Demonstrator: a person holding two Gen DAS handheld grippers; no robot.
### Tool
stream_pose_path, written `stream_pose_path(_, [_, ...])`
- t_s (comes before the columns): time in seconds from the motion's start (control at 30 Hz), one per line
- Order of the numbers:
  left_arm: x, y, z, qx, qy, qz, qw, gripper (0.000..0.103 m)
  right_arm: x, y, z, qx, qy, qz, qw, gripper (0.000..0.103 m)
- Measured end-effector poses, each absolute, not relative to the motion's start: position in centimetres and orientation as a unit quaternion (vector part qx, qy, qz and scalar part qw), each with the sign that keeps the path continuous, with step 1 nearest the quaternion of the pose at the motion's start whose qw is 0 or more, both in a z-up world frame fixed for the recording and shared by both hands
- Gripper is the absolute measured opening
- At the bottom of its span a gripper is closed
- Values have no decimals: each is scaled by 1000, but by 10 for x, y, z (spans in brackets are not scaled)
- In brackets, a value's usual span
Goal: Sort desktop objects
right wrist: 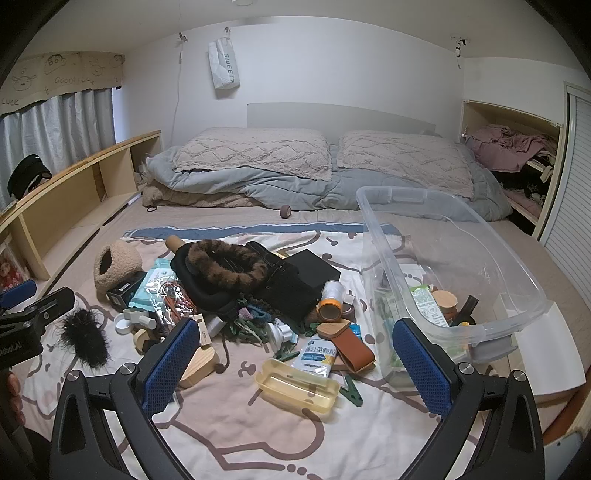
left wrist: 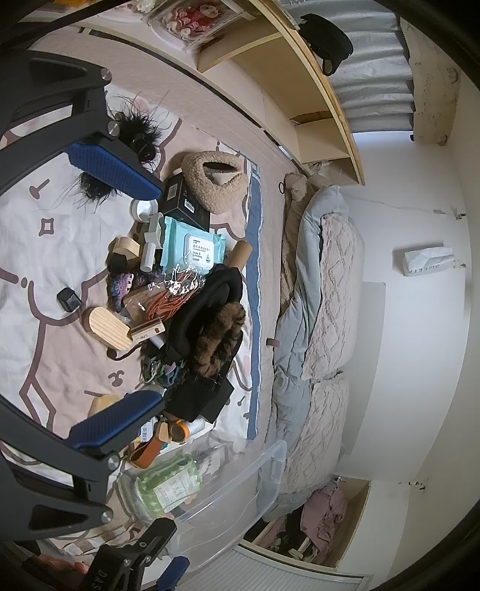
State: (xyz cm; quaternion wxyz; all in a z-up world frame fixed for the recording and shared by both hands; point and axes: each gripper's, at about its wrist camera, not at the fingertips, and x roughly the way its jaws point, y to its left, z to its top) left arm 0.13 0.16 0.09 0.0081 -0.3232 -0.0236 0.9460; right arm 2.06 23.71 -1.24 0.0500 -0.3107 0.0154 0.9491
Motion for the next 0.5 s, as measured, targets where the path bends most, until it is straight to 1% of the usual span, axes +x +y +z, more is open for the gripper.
stream_pose_path(0.5, [1,2,1,-323,-21,946,8,103,20,237,-13,-311,15,949,51,103])
